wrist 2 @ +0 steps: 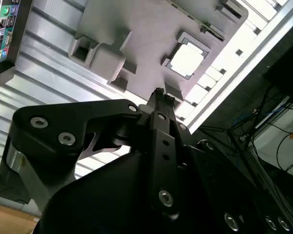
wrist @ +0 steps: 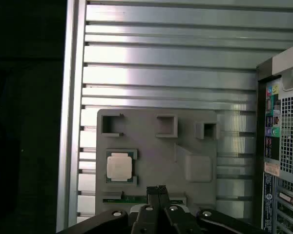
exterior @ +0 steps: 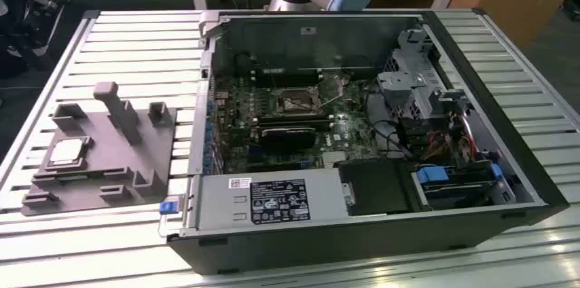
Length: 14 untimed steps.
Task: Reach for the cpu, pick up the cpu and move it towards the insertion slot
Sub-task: 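Pick up the cpu and move it towards the insertion slot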
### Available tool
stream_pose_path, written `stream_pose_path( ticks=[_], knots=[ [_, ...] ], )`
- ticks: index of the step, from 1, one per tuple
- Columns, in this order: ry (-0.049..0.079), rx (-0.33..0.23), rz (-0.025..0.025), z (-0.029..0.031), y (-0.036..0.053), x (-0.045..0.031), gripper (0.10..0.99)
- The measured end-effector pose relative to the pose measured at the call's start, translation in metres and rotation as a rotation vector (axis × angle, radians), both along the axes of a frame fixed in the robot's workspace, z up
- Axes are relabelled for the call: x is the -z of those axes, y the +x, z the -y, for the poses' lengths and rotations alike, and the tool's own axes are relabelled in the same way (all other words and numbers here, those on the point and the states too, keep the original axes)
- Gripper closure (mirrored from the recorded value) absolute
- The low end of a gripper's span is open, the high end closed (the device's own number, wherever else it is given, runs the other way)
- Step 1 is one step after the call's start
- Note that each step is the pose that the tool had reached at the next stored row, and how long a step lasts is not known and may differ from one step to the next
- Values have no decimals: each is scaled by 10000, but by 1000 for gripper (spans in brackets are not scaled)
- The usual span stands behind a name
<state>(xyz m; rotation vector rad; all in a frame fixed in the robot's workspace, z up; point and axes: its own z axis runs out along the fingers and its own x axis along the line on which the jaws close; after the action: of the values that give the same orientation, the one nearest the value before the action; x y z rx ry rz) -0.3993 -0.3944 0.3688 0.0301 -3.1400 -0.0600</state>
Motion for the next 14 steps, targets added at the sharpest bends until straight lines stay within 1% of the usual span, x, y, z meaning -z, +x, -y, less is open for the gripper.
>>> stream_pose_path(
  ticks=[12,14],
  knots=[
    [-1,0,-1,0,0,1,980],
    [1,0,1,0,-3,14,980]
  ],
)
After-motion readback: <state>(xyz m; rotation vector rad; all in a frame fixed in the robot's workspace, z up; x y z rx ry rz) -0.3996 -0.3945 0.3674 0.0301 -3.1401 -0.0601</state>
